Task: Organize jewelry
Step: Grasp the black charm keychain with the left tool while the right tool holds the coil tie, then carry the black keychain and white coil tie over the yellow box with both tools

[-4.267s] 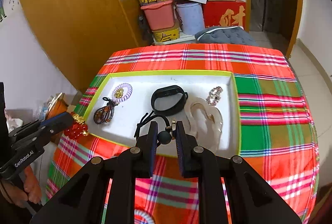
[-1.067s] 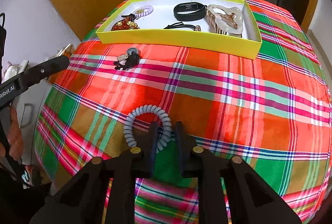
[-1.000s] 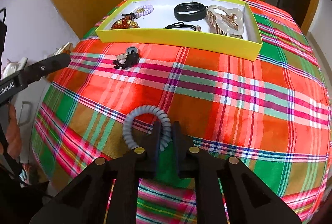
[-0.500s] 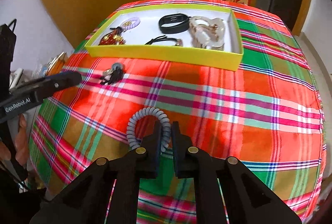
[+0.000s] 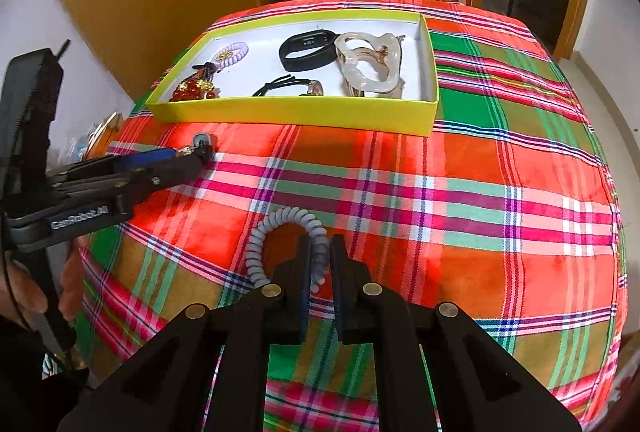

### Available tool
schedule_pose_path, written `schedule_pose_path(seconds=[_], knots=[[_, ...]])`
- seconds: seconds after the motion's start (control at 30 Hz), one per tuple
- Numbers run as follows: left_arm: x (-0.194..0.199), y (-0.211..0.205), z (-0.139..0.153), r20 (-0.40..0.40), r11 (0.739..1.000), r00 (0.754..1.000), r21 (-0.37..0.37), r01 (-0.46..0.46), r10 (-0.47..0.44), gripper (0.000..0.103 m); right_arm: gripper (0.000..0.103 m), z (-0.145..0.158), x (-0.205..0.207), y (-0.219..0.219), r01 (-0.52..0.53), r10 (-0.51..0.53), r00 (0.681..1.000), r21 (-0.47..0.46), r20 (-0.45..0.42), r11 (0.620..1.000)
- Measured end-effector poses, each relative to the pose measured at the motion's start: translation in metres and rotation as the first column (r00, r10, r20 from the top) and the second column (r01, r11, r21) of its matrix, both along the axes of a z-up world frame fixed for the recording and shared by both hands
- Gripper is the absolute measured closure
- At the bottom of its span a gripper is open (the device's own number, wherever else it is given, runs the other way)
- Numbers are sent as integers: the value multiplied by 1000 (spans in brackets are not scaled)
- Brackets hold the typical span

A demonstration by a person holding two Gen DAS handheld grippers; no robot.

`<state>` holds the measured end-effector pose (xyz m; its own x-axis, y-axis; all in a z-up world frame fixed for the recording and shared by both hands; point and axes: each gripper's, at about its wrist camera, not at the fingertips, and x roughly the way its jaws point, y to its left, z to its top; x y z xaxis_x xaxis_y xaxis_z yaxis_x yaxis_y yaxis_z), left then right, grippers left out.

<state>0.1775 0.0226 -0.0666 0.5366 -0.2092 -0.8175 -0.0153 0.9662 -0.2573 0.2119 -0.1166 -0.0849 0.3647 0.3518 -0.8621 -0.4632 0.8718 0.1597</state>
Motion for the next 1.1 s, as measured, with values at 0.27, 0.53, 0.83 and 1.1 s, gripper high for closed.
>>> schedule_pose_path(seconds=[0.27,0.53,0.83,1.1], knots=[[4,-9,-1,25,998,1000,55,17,-18,74,94,2,3,-6,12,-12,1000,4,5,1000],[-6,-7,13,62,998,998,60,23,-27,75,94,12,3,-8,20,-20,1000,12,24,1000],[-12,1,41,120,999,993,45,8,-14,76,94,30,6,-1,14,-16,998,31,63,999],[6,20,55,142,999,990,28,-28,24,76,94,48,29,12,10,-16,994,54,108,999]])
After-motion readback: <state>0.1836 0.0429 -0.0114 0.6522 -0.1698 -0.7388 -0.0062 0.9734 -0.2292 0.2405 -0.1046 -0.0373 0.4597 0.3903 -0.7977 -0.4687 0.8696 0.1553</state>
